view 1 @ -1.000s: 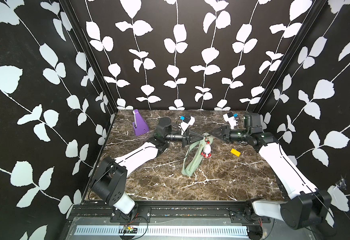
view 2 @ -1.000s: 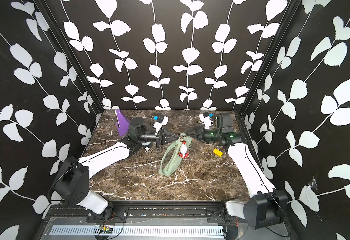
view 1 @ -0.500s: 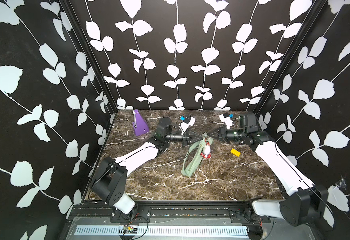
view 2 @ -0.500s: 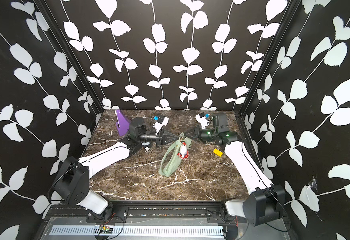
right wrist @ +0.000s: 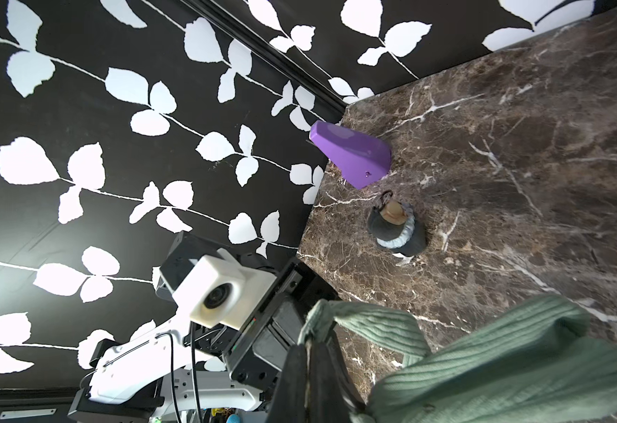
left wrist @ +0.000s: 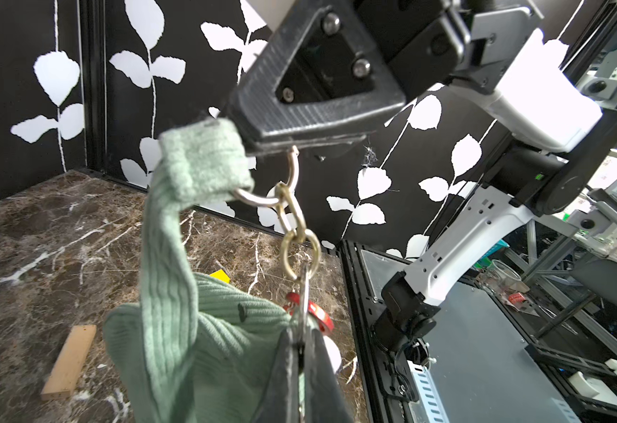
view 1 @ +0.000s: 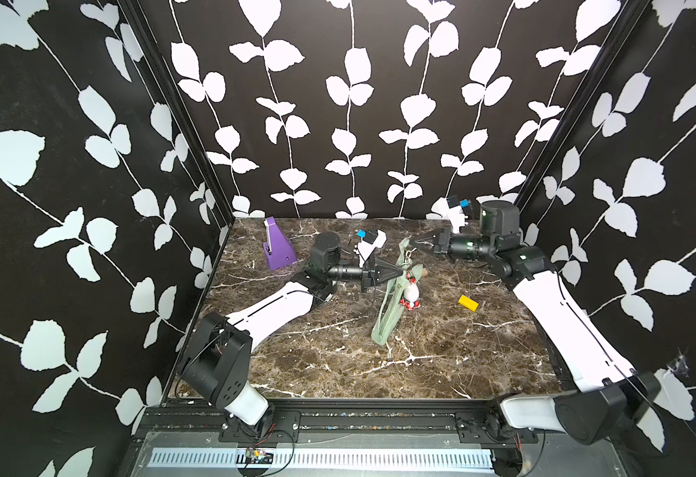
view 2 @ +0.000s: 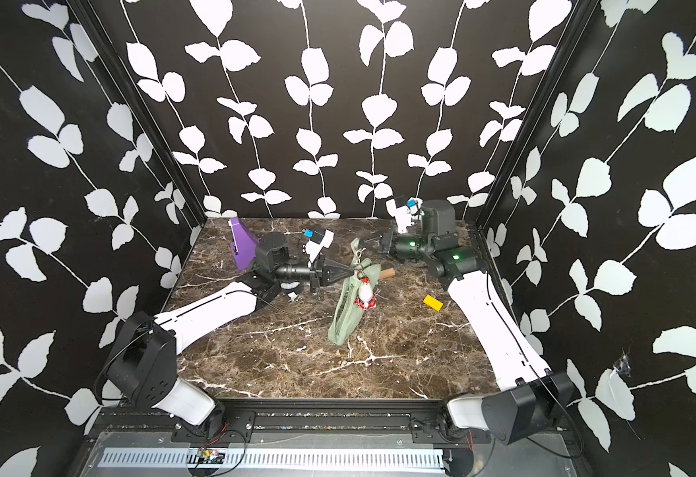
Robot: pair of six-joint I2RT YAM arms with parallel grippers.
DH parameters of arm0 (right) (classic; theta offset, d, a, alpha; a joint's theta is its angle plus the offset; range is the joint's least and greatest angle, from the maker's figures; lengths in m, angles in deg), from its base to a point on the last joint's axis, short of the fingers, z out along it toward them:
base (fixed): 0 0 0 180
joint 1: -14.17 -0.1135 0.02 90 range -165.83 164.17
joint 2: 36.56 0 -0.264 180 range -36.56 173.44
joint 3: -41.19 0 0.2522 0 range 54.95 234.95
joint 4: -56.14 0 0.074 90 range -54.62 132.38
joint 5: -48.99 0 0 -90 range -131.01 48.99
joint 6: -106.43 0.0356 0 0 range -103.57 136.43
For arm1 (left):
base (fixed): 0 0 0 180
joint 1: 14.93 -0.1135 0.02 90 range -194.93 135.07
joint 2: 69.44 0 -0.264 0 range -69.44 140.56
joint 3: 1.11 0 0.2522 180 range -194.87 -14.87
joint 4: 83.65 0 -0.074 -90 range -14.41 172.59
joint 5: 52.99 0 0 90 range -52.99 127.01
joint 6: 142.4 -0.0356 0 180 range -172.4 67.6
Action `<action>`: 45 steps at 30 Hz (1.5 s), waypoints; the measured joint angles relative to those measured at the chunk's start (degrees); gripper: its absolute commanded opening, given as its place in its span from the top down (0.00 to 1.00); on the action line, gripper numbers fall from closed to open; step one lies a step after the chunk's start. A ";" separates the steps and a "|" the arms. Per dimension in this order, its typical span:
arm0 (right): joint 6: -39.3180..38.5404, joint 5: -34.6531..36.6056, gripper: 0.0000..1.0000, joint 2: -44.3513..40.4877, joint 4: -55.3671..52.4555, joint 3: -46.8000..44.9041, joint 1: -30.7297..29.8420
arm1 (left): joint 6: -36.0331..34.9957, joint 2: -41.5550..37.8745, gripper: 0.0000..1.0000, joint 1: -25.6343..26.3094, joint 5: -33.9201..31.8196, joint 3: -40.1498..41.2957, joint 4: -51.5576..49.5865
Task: Remove the decoration from the bag
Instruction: Adjust the bag.
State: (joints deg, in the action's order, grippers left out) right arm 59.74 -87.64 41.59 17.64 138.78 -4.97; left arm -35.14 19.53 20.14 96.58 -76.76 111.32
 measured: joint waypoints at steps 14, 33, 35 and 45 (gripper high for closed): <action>0.37 10.99 0.98 3.37 1.36 -0.66 -7.87 | 3.15 0.39 1.00 -0.02 0.61 0.00 2.82; -6.05 16.09 0.47 -3.89 0.61 -1.99 -8.37 | 4.28 2.10 1.00 -0.02 0.37 0.00 6.21; -7.56 15.23 0.44 -5.66 0.55 -2.62 -6.91 | 3.91 2.10 1.00 -0.02 0.17 0.00 5.90; -19.34 9.92 0.53 -6.62 -5.66 -4.55 -4.98 | 3.87 2.08 1.00 -0.02 -0.02 -0.02 5.86</action>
State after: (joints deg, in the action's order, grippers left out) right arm 40.39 -77.72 34.97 11.98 134.24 -9.95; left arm -31.27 21.61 20.12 96.56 -76.78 117.18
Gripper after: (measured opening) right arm 0.522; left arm 0.048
